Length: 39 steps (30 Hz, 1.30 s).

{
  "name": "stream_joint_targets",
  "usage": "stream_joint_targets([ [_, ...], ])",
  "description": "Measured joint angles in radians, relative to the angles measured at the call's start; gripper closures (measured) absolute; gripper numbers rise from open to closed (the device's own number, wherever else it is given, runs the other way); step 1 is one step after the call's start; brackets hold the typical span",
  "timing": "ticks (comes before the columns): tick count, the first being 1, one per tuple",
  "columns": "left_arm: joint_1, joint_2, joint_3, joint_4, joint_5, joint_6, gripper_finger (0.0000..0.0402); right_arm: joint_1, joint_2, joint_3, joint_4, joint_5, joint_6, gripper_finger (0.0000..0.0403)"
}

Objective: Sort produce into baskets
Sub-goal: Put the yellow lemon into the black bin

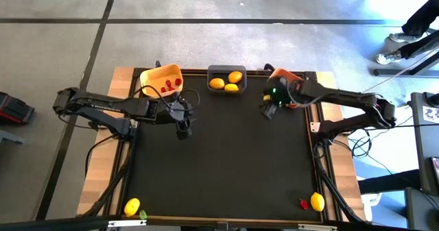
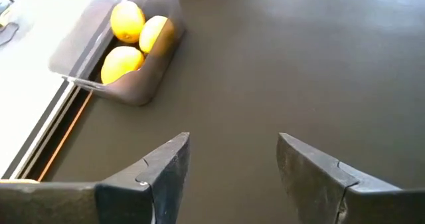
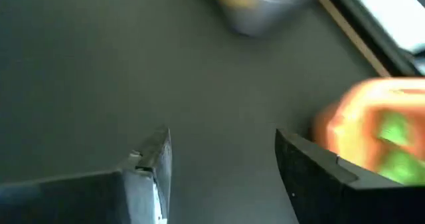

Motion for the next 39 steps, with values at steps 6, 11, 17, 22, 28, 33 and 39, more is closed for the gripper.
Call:
stream_joint_targets([
  [6,-0.041,0.0,0.0,0.0,0.036,-0.014,0.0182,0.247,0.009,0.0,0.111,0.0,0.009,0.0198],
  [11,-0.124,0.0,0.0,0.003,0.095,-0.127,0.0182,0.4,0.025,0.0,0.192,0.001,0.008,0.0198],
  [17,-0.285,0.0,0.0,0.0,0.133,-0.287,0.0182,0.506,0.059,0.0,0.257,0.002,0.003,0.0198],
  [22,-0.406,0.0,0.0,0.0,0.134,-0.413,0.0182,0.537,0.084,0.0,0.272,0.016,0.003,0.0198],
  [28,-0.481,0.001,0.0,0.0,0.133,-0.491,0.0182,0.535,0.125,-0.001,0.276,0.088,0.064,0.0198],
  [33,-0.49,0.001,0.0,-0.002,0.127,-0.374,0.0182,0.535,0.15,-0.001,0.273,0.097,0.083,0.0198],
  [39,-0.465,0.001,0.0,0.025,0.062,-0.208,0.0182,0.535,0.15,-0.002,0.274,0.097,0.083,0.0198],
])
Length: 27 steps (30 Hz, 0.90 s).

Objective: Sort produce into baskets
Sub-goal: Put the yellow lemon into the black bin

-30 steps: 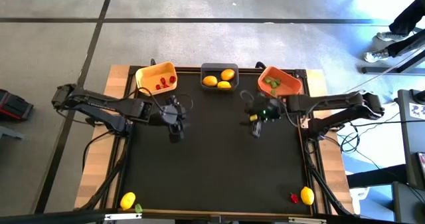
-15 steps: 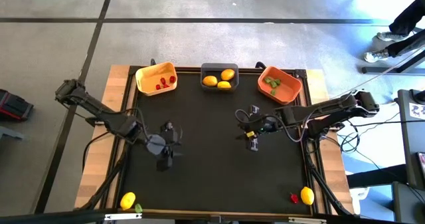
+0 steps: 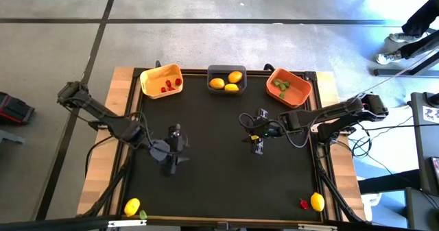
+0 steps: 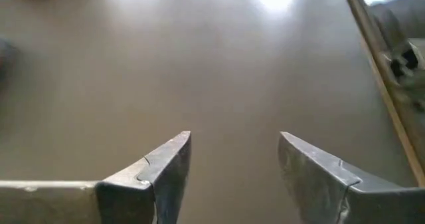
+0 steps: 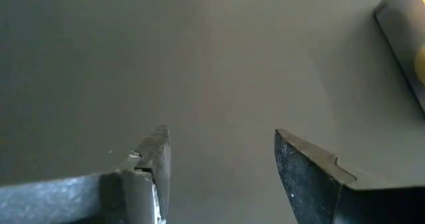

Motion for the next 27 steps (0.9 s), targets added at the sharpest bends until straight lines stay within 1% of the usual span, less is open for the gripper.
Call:
stream_joint_targets([
  [2,0.018,0.0,0.0,0.055,-0.029,0.05,0.0182,0.0,0.0,0.0,0.001,0.0,0.0,0.0198],
  [9,0.034,0.0,0.0,0.376,-0.029,0.277,0.0182,0.0,0.0,0.0,0.001,0.013,-0.002,0.0198],
  [11,0.031,0.0,0.006,0.431,-0.029,0.317,0.0182,0.0,0.0,0.0,0.001,0.015,-0.001,0.0198],
  [15,0.019,0.027,0.076,0.36,-0.035,0.317,0.0182,0.0,0.0,0.0,0.001,0.015,-0.001,0.0198],
  [18,-0.002,0.077,0.149,0.272,-0.037,0.311,0.0182,0.0,0.0,0.0,0.0,0.015,-0.001,0.0198],
  [21,-0.031,0.126,0.234,0.144,-0.037,0.3,0.0182,0.0,0.0,0.0,0.0,0.015,-0.001,0.0198],
  [24,-0.058,0.162,0.288,0.015,-0.036,0.229,0.0182,0.0,0.0,0.0,0.0,0.015,-0.001,0.0198],
  [27,-0.079,0.163,0.297,-0.006,-0.036,0.112,0.0183,0.0,0.0,0.0,-0.001,0.015,-0.001,0.0198],
])
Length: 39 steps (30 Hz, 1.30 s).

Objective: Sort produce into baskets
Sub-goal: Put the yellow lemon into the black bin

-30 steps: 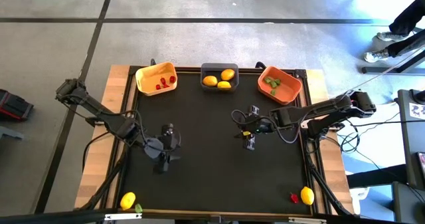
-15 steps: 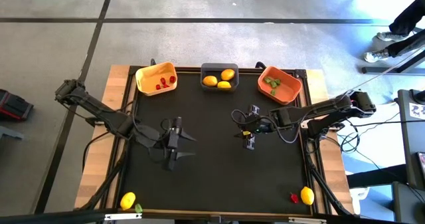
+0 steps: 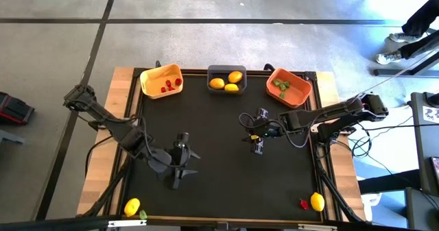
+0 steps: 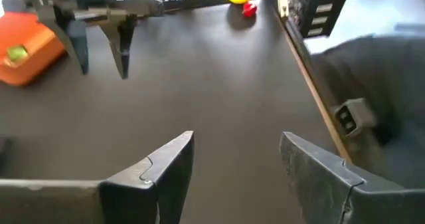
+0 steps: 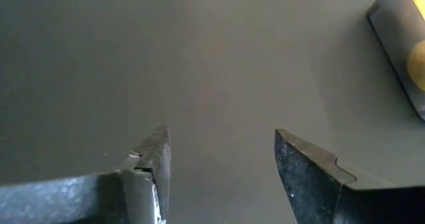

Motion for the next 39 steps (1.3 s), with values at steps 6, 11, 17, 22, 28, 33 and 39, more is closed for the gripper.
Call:
stream_joint_targets([
  [6,-0.014,0.0,0.0,-0.03,0.0,-0.051,0.0183,0.0,0.0,0.0,0.0,0.0,-0.002,0.0198],
  [11,-0.003,-0.001,0.0,-0.044,0.0,-0.059,0.0173,0.0,0.0,0.0,0.0,0.0,-0.003,0.0198],
  [17,0.016,-0.001,0.0,-0.123,-0.002,-0.113,0.011,0.0,0.0,0.0,0.0,0.0,-0.006,0.0198],
  [22,0.015,-0.001,0.0,-0.241,0.0,-0.17,0.0055,0.0,0.0,0.0,0.001,0.0,-0.007,0.0198],
  [28,0.002,-0.001,0.0,-0.337,0.078,-0.273,0.0017,0.001,0.0,0.0,0.001,0.002,-0.008,0.0198],
  [33,0.001,0.004,0.0,-0.328,0.06,-0.34,0.0013,0.001,0.0,0.0,0.002,0.002,-0.009,0.0198],
  [39,-0.001,0.012,0.0,-0.343,0.108,-0.448,0.0013,0.0,-0.001,0.001,0.035,0.003,-0.027,0.0198],
])
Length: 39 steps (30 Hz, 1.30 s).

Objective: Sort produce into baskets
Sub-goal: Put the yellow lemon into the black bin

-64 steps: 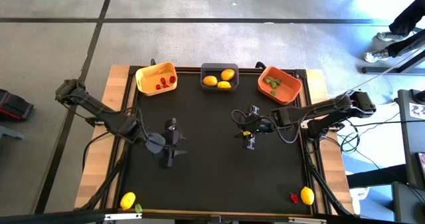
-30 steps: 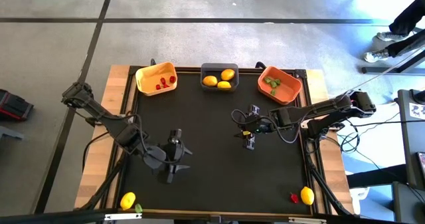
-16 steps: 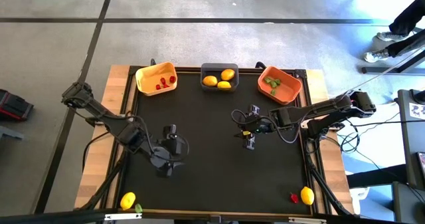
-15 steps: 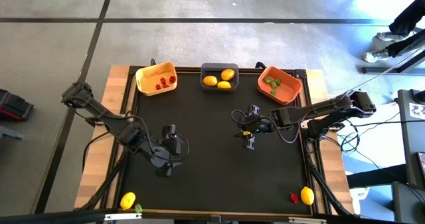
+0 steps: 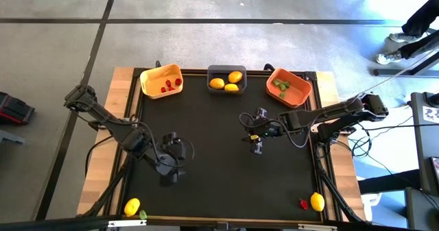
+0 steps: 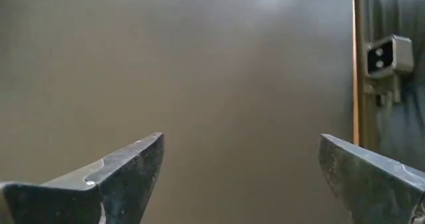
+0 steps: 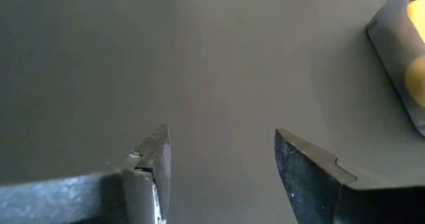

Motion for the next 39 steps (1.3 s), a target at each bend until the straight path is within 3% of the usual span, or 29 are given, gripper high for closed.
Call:
stream_joint_targets([
  [11,-0.07,0.029,-0.001,-0.204,0.184,-0.407,0.0013,0.0,0.0,0.0,-0.001,0.0,-0.018,0.0198],
  [19,-0.079,0.139,-0.002,-0.293,0.365,-0.549,0.0013,0.0,0.0,0.0,0.005,0.0,-0.056,0.0198],
  [32,-0.149,0.294,-0.002,-0.311,0.674,-0.719,0.0013,0.0,0.0,0.0,0.017,0.0,-0.08,0.0198],
  [39,-0.211,0.304,-0.002,-0.255,0.696,-0.969,0.0013,0.0,0.0,0.0,0.018,0.001,-0.129,0.0198],
])
